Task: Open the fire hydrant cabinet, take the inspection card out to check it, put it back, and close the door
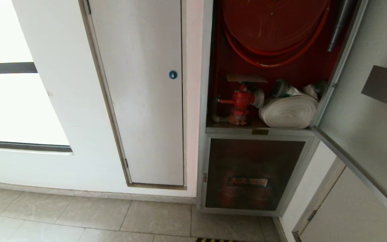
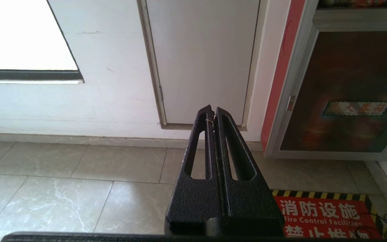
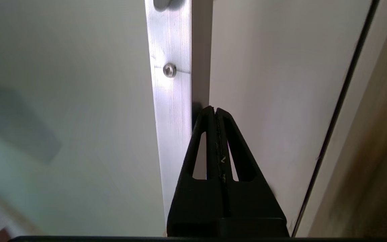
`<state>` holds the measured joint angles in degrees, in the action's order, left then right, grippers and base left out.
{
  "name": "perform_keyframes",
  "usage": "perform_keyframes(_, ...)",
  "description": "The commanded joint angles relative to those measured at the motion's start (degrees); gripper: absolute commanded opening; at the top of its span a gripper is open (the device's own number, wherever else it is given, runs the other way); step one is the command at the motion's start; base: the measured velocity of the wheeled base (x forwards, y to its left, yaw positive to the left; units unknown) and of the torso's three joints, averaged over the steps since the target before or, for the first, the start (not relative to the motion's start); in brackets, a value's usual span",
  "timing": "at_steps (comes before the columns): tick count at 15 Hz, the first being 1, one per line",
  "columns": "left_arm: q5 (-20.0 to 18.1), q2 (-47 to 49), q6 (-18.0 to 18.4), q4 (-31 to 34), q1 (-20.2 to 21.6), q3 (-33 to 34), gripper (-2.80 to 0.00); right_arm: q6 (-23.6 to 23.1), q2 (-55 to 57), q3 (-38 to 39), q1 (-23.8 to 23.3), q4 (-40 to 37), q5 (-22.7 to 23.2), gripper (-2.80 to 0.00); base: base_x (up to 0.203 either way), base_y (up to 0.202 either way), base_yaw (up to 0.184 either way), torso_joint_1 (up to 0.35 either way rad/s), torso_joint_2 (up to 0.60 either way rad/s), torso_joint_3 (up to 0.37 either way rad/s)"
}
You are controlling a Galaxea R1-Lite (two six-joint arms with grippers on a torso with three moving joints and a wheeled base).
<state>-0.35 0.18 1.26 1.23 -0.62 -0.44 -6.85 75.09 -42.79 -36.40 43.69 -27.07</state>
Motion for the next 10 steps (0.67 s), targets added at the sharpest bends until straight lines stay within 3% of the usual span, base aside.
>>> perform_keyframes(1, 0.0, 0.07, -0.03, 0.0, 0.01, 0.0, -2.8, -0.16, -3.11, 2.1, 0.91, 0.34, -0.69, -2.8, 0.0, 0.0, 0.0, 0.0, 0.0, 0.0)
perform_keyframes(6, 0.0, -0.18, -0.03, 0.0, 0.01, 0.0, -2.8, -2.17, -10.46, 8.11, 6.21, 0.23, -0.71, -2.8, 0.0, 0.0, 0.0, 0.0, 0.0, 0.0)
perform_keyframes(10, 0.0, -0.18, -0.03, 0.0, 0.01, 0.0, -2.8, -2.81, -14.93, 13.09, 13.18, 0.08, -0.72, -2.8, 0.0, 0.0, 0.0, 0.0, 0.0, 0.0)
